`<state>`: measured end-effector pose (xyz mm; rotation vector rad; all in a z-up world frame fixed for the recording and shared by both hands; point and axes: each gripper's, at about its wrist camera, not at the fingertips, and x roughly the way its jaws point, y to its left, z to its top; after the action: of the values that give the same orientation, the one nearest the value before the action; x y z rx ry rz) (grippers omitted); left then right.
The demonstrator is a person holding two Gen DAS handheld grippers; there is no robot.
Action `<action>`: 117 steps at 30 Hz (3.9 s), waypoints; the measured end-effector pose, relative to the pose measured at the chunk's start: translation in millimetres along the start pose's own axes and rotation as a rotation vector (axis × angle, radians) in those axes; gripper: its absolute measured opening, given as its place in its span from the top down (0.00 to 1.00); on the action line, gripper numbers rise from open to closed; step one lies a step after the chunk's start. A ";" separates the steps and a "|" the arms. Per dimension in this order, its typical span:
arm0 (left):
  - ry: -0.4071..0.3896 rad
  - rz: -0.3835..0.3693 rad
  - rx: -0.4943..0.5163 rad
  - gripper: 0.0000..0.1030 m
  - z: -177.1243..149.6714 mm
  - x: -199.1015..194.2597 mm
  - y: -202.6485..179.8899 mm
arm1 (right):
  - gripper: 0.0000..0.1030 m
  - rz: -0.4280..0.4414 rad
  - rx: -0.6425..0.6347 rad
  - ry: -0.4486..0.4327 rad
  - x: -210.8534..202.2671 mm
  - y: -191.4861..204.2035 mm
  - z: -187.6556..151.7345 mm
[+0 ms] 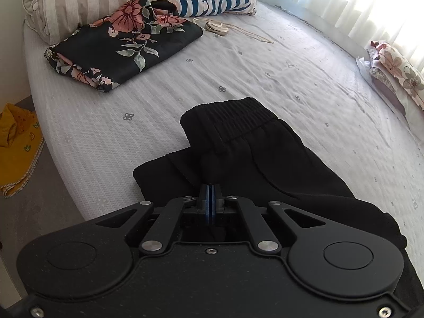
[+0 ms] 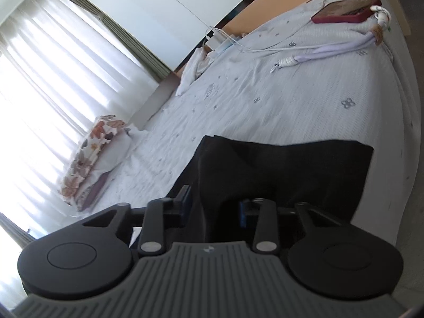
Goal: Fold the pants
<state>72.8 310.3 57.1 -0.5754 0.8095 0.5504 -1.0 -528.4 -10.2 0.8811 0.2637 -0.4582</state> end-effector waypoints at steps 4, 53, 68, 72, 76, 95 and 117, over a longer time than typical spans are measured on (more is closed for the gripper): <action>-0.002 0.016 -0.009 0.98 -2.1 2.4 -0.2 | 0.74 -0.052 -0.026 -0.012 19.5 4.4 0.1; -0.082 -0.203 -0.021 0.36 -8.9 19.3 -6.2 | 0.11 0.233 -0.758 0.005 -147.1 153.4 -73.8; -0.099 -0.209 0.052 0.36 -34.4 -12.1 22.6 | 0.04 0.500 -1.149 0.209 -154.8 234.7 -254.0; -0.203 -0.156 0.071 0.36 -58.6 -41.5 30.6 | 0.04 0.483 -1.199 0.207 -143.8 244.3 -279.7; -0.320 -0.011 0.075 0.22 -72.2 -42.1 36.8 | 0.04 0.468 -1.263 0.200 -133.8 251.8 -299.3; -0.359 0.142 0.072 0.52 -52.9 -35.6 28.7 | 0.02 0.449 -1.275 0.257 -114.4 253.0 -324.5; -0.220 -0.182 -0.035 0.94 1.1 14.3 -3.7 | 0.02 0.531 -1.237 0.230 -110.5 258.5 -336.0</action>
<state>83.9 311.7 47.4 -0.6020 0.5340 0.4521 17.0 -90.9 4.0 -0.2362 0.4309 0.3258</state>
